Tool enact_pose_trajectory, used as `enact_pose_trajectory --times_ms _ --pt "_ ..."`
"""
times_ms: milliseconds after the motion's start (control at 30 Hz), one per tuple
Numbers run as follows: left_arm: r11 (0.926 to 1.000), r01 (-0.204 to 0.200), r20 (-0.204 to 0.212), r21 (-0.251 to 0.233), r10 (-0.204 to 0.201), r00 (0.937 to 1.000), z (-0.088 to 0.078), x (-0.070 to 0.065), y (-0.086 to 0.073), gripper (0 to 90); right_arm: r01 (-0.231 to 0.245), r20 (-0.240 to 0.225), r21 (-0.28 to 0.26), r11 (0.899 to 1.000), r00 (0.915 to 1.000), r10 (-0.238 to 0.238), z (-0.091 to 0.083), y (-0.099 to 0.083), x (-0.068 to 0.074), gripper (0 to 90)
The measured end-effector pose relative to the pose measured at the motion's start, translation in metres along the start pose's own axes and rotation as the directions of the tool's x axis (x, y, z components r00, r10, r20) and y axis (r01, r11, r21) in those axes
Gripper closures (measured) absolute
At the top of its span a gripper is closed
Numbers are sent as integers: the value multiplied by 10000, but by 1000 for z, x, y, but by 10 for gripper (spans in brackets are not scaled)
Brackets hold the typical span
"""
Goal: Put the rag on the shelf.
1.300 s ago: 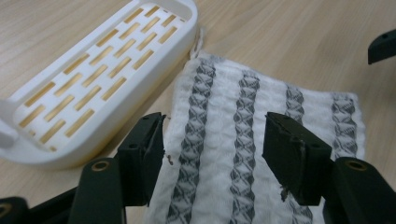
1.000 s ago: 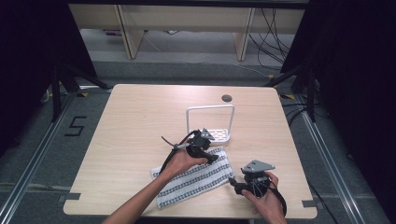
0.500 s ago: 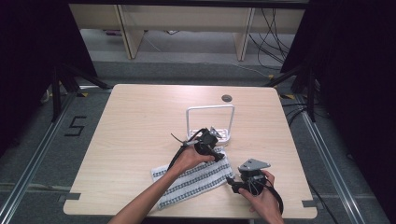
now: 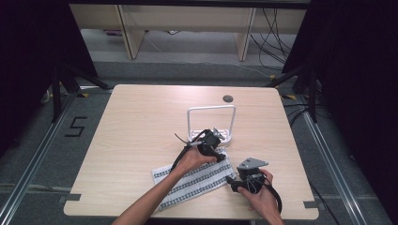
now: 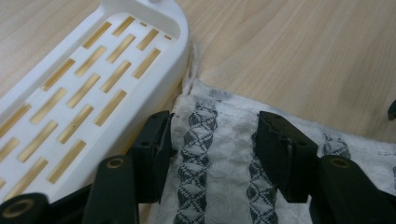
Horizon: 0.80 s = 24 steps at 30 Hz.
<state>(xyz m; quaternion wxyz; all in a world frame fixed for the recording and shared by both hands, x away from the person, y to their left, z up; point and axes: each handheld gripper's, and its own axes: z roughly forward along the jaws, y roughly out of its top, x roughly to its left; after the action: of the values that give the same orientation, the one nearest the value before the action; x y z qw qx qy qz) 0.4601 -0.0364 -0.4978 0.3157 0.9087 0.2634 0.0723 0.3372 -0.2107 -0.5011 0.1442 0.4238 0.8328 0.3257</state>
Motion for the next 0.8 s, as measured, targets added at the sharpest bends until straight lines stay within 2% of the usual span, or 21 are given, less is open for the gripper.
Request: enact_pose_trajectory --times_ms 33,67,100,133,200,233,267,333,367,400,433,467,500,567,600,667,700,767,800 --pt "9999 -90 -60 -96 90 9999 1 0 0 483 287 77 -142 9995 9996 -286 2 0 -2 422" --pt "9998 -163 -83 -69 162 9998 0 -1 0 503 45 36 15 10000 10000 -45 2 0 -1 432" --pt "9998 -194 -124 -105 192 9997 0 -2 -1 550 221 74 -6 9998 9997 -221 4 0 -3 460" --pt "9996 -263 -69 -132 263 9996 0 -2 -1 550 221 74 -6 9998 9997 -221 4 0 -3 460" --pt "9994 -313 -14 -131 313 9995 0 -3 -2 609 -49 -36 175 9998 10000 49 5 1 -2 500" --pt "9992 -378 42 -142 379 9993 -1 -3 -2 633 108 -9 139 9998 9999 -108 7 1 -4 511" --pt "9992 -366 120 -162 368 9993 0 -3 -2 679 9 -147 252 9997 9999 -5 6 2 -3 561" --pt "9993 -332 172 -162 335 9993 -1 -3 -3 700 40 -146 279 9996 9999 -36 6 3 -3 579" --pt "9994 -174 183 -288 180 9997 0 -3 -3 723 186 -116 242 9995 9998 -183 7 3 -3 603" --pt "9995 -189 184 -259 194 9996 0 -3 -3 742 374 -125 116 9992 9992 -373 8 4 -4 623" --pt "9997 -108 219 -239 113 9997 -1 -4 -3 776 339 -234 140 9993 9992 -336 8 4 -4 670" --pt "9997 -108 219 -239 113 9997 -1 -4 -3 792 339 -234 140 9993 9992 -336 8 4 -4 670" --pt "9998 -102 218 -197 107 9997 -1 -4 -3 807 151 -346 101 9998 9993 -147 7 4 -3 726" --pt "9998 -63 225 -182 67 9997 -2 -4 -3 820 -10 -338 -9 10000 9994 10 9 2 -3 751" --pt "9998 -70 230 -181 74 9997 -2 -4 -3 832 -169 -552 216 9996 9983 181 6 3 -4 772" --pt "9996 -116 219 -275 122 9997 -3 -4 -4 842 -70 -583 123 9999 9983 77 6 3 -5 799" --pt "9993 -117 193 -350 124 9997 -6 -5 -4 848 80 -605 -132 9999 9981 -88 5 3 -7 819" --pt "9992 -170 111 -362 174 9998 -8 -5 -4 850 72 -636 -168 9998 9979 -82 3 4 -7 823" --pt "9992 -223 72 -322 226 9997 -11 -5 -4 850 -83 -692 -219 9997 9976 68 1 5 -6 826"
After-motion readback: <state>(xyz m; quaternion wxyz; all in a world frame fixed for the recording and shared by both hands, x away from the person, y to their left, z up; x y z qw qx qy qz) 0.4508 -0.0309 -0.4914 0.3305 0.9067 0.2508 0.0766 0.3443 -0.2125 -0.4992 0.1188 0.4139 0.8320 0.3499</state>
